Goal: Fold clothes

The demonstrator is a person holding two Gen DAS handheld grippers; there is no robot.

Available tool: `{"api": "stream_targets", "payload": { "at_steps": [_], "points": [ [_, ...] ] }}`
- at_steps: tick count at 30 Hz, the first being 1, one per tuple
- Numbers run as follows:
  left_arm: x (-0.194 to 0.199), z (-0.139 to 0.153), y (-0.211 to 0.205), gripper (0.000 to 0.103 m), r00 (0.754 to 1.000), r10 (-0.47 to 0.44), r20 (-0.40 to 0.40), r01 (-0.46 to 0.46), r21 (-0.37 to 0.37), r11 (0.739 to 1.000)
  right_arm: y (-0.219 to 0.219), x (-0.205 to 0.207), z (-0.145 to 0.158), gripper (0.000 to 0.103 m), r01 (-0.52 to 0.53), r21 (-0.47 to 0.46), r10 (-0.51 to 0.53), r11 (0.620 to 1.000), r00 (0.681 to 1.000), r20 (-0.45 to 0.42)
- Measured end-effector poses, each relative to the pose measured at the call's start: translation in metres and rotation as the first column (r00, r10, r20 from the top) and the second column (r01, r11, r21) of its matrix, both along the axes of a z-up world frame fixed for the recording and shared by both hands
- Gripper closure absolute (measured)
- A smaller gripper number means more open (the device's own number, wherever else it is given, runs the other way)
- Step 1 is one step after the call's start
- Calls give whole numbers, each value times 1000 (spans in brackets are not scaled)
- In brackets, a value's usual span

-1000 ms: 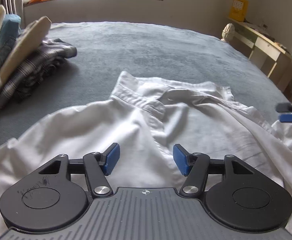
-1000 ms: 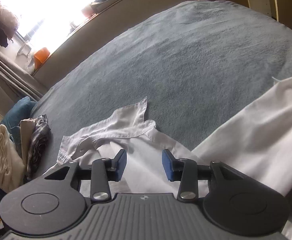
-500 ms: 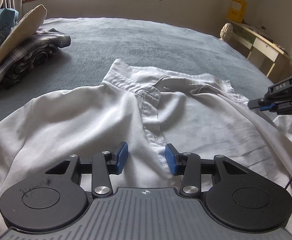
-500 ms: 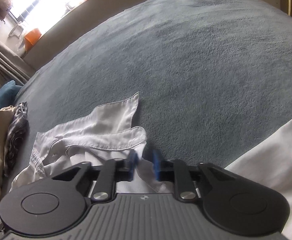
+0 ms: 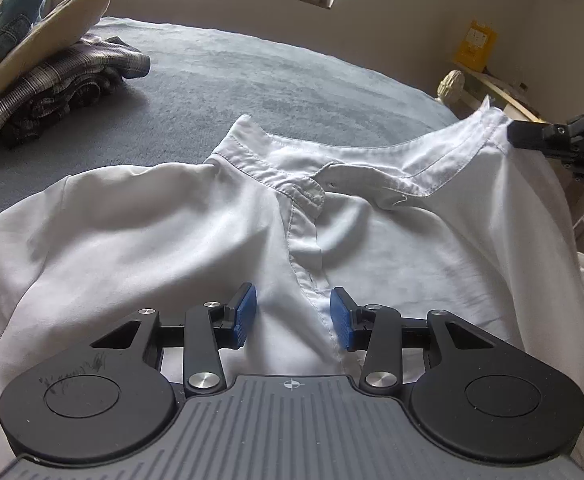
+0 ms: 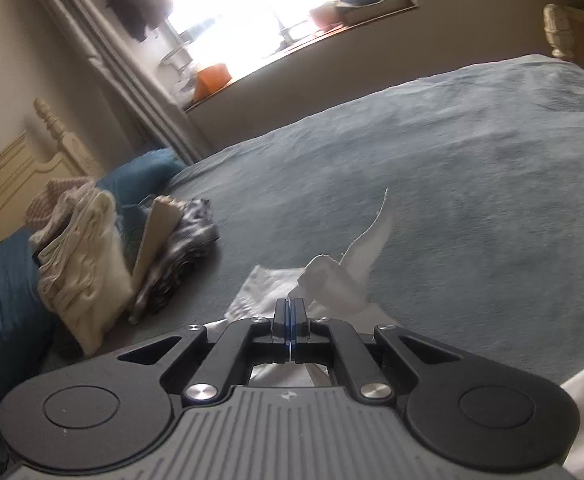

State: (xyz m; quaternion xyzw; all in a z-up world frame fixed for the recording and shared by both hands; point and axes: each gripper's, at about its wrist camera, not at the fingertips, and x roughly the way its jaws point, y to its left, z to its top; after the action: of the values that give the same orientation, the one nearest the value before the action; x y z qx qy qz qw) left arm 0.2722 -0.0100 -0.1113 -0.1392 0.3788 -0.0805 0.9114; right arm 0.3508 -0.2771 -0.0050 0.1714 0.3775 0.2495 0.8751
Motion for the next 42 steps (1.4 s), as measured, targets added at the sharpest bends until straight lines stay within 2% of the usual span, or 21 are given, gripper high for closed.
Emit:
{"api": "stream_targets", "payload": {
  "at_steps": [4, 8, 13, 17, 20, 24, 28, 30, 32, 36, 42],
  "points": [
    [-4, 2, 6, 62, 1000, 10, 1, -10, -30, 1000, 53, -1, -15, 102, -106, -16, 106, 994, 994, -17],
    [-10, 3, 15, 61, 999, 34, -7, -34, -51, 998, 85, 5, -35, 102, -140, -47, 137, 989, 988, -67],
    [-17, 1, 22, 61, 998, 57, -11, -57, -78, 995, 98, 18, -56, 102, -110, -20, 107, 994, 986, -127],
    [-19, 1, 25, 61, 998, 58, -11, -59, -91, 994, 103, 22, -62, 102, -110, 8, 110, 994, 985, -136],
    [-19, 1, 26, 61, 998, 57, -13, -58, -95, 994, 111, 25, -69, 102, -121, -12, 118, 993, 981, -153],
    [-20, 0, 23, 59, 998, 55, -10, -56, -83, 995, 120, 37, -96, 98, -116, -31, 105, 993, 964, -246],
    [-22, 1, 22, 55, 998, 59, -8, -60, -79, 995, 106, 42, -106, 92, -47, 64, 66, 997, 945, -322],
    [-23, 2, 22, 50, 998, 67, -7, -67, -76, 995, 94, 39, -96, 69, -21, 102, 52, 995, 948, -313],
    [-24, 5, 24, 48, 997, 80, -4, -80, -74, 994, 77, 32, -79, 62, 1, 114, 32, 993, 957, -287],
    [-27, 10, 29, 47, 994, 107, -6, -107, -82, 991, 25, 5, -41, 60, 43, 189, 9, 981, 963, -269],
    [-39, 22, 31, 46, 993, 117, 5, -117, -73, 991, -65, -77, 12, 60, 156, 276, -86, 948, 964, -251]
  ]
}}
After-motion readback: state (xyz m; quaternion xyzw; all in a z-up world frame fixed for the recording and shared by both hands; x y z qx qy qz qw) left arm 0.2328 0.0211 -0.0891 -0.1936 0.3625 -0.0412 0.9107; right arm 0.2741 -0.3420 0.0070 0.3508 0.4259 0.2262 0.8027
